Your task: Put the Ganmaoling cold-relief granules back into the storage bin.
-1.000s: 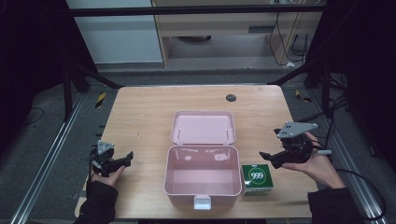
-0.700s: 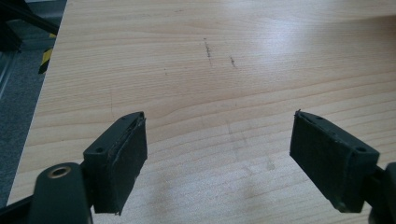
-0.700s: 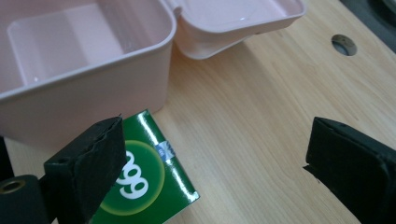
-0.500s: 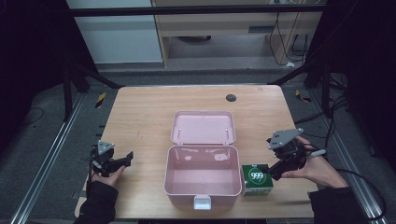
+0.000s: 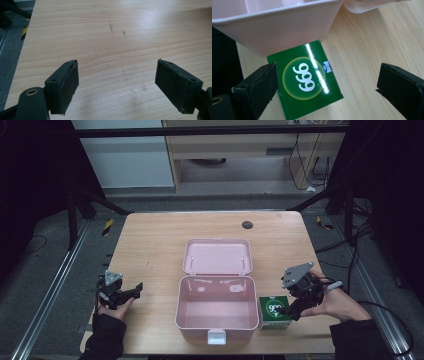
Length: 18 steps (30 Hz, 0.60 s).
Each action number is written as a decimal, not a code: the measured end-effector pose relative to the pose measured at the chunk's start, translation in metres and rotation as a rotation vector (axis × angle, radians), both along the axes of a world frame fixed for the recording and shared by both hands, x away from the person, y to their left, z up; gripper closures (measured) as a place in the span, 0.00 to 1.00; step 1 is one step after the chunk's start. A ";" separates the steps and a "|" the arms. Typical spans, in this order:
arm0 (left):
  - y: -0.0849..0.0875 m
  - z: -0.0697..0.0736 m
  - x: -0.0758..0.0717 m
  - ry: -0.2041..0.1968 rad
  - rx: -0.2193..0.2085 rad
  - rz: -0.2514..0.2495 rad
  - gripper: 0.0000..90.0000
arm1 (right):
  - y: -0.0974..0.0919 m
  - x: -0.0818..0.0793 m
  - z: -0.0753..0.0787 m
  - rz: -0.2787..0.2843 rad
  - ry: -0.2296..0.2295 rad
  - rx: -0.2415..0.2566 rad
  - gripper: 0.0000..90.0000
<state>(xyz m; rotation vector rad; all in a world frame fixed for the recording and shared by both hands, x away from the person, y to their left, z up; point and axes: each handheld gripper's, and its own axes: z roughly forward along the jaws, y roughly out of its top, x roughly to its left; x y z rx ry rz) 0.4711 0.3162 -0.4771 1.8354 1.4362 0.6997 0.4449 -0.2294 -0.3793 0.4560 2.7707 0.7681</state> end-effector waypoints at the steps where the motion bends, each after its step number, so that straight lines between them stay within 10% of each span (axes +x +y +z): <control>1: 0.000 0.000 0.000 0.000 0.000 0.000 0.20 | 0.001 0.000 -0.002 0.013 0.003 -0.011 0.04; 18: 0.000 0.000 0.000 0.000 0.001 -0.001 0.20 | 0.010 0.000 -0.024 0.094 0.045 -0.096 0.03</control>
